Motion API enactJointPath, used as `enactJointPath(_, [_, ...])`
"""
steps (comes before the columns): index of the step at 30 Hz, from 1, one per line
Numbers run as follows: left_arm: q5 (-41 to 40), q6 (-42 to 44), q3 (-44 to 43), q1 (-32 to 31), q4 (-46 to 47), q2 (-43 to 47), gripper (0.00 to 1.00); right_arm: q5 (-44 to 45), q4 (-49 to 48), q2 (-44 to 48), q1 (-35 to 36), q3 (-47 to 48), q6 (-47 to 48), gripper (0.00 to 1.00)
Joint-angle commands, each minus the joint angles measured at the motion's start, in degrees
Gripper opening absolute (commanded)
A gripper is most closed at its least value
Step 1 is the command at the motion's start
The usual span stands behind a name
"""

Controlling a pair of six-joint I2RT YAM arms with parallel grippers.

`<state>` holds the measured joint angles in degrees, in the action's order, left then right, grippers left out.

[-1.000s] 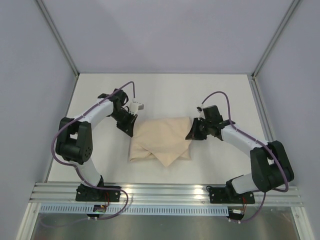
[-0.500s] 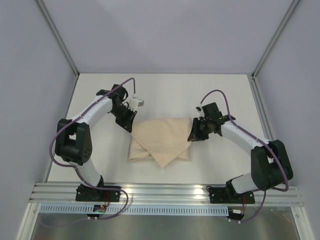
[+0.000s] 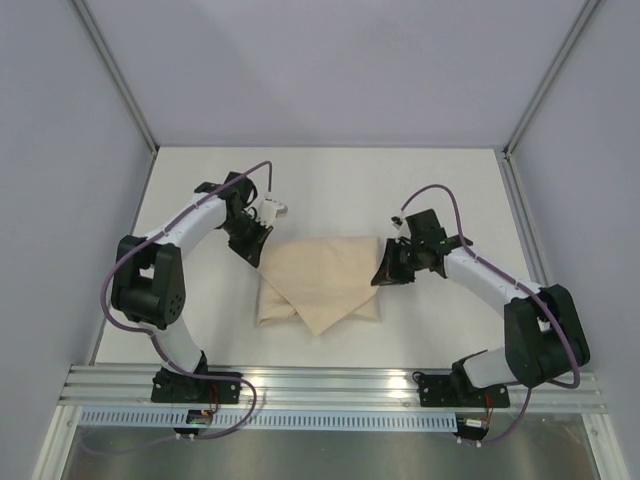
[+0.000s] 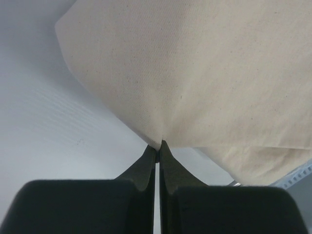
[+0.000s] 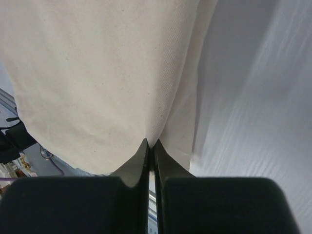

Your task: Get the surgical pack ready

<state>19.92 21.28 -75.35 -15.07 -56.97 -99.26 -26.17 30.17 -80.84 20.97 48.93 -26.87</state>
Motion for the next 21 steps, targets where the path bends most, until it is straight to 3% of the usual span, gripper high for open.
enactJointPath(1, [-5.77, 1.84, 2.49, 0.30, 0.01, -2.77, 0.00, -2.21, -4.14, -1.60, -0.14, -5.06, -2.83, 0.01])
enactJointPath(9, [-5.68, 1.22, 4.16, 0.30, 1.42, -5.15, 0.00, -1.16, -7.06, -4.50, -1.37, -5.69, -0.29, 0.01])
enactJointPath(12, [-4.20, 1.75, 3.64, 0.30, 0.55, -4.36, 0.06, -2.64, -5.04, -4.15, -2.69, -4.63, 1.90, 0.22])
enactJointPath(14, [-2.62, 2.10, 3.11, 0.30, -0.07, -2.87, 0.24, -4.14, -3.29, -2.76, -2.78, -3.23, 3.05, 0.41])
enactJointPath(15, [-1.39, 2.45, 2.84, 0.30, -0.94, -1.65, 0.39, -4.41, -2.15, -2.05, -2.78, -2.70, 4.10, 0.54])
enactJointPath(18, [-1.20, 3.15, 1.44, 0.30, -2.88, 1.08, 0.60, -2.66, 1.01, 0.15, -2.78, -0.24, 5.60, 0.71])
enactJointPath(21, [-2.08, 3.77, -0.67, 0.30, -6.29, 3.36, 0.63, -1.69, 1.73, 0.95, -2.78, 1.34, 6.83, 0.78])
